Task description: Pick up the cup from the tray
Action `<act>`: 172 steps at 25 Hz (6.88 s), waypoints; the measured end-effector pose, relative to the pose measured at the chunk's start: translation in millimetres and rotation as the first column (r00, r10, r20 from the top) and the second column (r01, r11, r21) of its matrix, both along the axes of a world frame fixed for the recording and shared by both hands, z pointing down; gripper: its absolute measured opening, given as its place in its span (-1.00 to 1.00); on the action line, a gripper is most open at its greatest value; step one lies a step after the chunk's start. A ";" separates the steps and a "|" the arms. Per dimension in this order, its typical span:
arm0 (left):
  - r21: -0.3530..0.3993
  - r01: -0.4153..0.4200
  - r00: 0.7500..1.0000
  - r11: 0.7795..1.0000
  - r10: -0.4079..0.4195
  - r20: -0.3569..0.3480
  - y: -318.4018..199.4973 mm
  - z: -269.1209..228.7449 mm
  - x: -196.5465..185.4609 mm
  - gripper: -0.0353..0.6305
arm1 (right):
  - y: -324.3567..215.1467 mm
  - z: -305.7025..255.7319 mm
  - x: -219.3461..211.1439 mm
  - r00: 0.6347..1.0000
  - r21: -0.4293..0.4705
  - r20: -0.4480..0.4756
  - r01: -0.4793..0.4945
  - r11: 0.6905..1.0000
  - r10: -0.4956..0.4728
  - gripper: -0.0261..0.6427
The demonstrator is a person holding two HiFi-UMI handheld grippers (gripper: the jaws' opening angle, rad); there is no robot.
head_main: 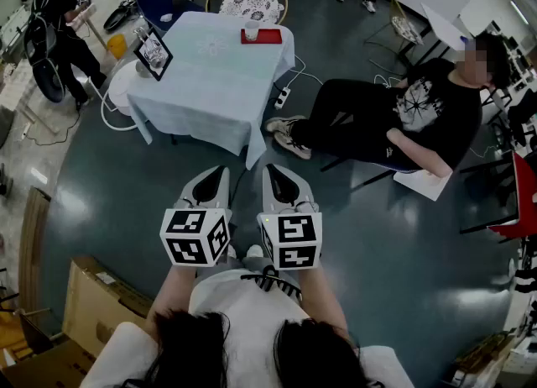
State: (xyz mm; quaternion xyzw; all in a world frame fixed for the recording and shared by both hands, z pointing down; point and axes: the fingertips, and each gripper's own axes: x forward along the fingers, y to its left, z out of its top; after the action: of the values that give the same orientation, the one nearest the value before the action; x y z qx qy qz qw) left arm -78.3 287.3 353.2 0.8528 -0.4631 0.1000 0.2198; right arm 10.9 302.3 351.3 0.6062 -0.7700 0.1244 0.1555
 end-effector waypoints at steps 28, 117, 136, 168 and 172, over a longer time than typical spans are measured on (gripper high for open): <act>-0.012 0.045 0.999 0.999 -0.045 0.015 -6.7 8.0 27.1 -0.89 | -11.4 1.1 21.0 0.993 0.031 0.061 0.095 0.995 -0.097 -0.39; -0.080 0.108 0.993 0.991 -0.104 0.051 -644.2 122.1 63.2 -0.89 | -674.8 132.5 70.2 0.987 -0.049 0.042 0.155 0.987 -0.153 0.31; -0.190 0.245 0.967 0.951 -0.227 0.113 -697.7 210.2 59.4 -0.89 | -765.9 242.9 73.5 0.984 -0.129 0.022 0.177 0.976 -0.175 0.27; -0.152 0.311 0.950 0.938 -0.302 0.084 -655.0 172.6 6.7 -0.89 | -695.2 194.9 -17.6 0.938 -0.040 0.054 0.345 0.938 -0.342 0.18; -0.145 0.324 0.946 0.935 -0.315 0.084 -649.3 176.3 -5.8 -0.89 | -689.6 199.2 -31.7 0.931 -0.039 0.036 0.365 0.930 -0.363 0.18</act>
State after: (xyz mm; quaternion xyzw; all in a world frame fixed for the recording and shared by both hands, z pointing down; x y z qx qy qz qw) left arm -84.1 -361.9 529.5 0.7430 -0.5925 0.1244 0.2855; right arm -20.8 -387.3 550.5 0.4477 -0.8680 0.1191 0.1786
